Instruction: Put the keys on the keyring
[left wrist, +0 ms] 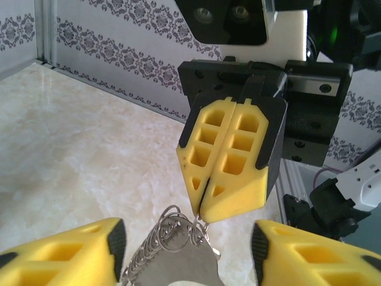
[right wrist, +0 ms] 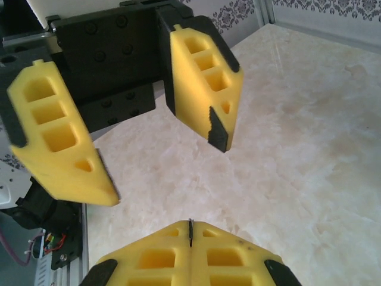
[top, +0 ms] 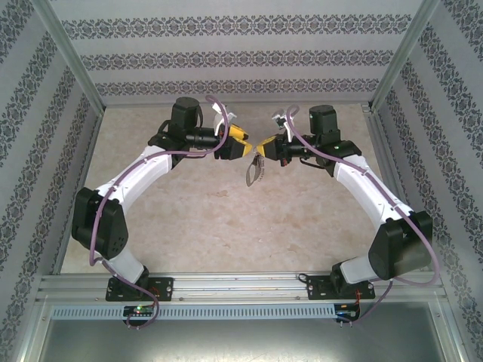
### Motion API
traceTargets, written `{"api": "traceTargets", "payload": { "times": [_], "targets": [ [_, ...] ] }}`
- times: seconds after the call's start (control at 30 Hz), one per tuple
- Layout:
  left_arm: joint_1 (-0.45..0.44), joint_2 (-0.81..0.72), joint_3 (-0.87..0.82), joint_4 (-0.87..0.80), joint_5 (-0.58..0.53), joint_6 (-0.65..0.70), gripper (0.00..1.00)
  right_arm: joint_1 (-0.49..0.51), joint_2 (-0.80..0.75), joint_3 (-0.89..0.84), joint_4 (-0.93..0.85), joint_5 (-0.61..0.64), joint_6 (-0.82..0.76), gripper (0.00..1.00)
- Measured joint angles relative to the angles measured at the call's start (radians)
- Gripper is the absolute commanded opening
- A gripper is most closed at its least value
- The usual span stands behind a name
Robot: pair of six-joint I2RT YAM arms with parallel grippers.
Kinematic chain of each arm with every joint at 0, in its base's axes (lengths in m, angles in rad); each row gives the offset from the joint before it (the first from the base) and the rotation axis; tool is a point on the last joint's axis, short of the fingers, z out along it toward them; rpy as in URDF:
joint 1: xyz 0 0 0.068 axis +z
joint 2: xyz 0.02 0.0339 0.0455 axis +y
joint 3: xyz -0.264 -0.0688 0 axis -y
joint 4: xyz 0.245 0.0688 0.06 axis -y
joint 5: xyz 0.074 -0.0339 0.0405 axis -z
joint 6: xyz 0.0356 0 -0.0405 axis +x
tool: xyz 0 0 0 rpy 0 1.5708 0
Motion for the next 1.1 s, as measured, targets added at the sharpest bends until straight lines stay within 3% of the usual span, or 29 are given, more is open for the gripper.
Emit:
{"api": "traceTargets", "payload": {
  "times": [0.8,1.1],
  "targets": [
    [-0.020,0.052,0.004,-0.011,0.045,-0.002,0.46,0.008,0.006,0.005,0.008,-0.014,0.001,0.00],
    [-0.032,0.053,0.004,-0.011,0.055,-0.018,0.36,0.008,0.009,0.005,0.018,-0.017,0.003,0.00]
  ]
}}
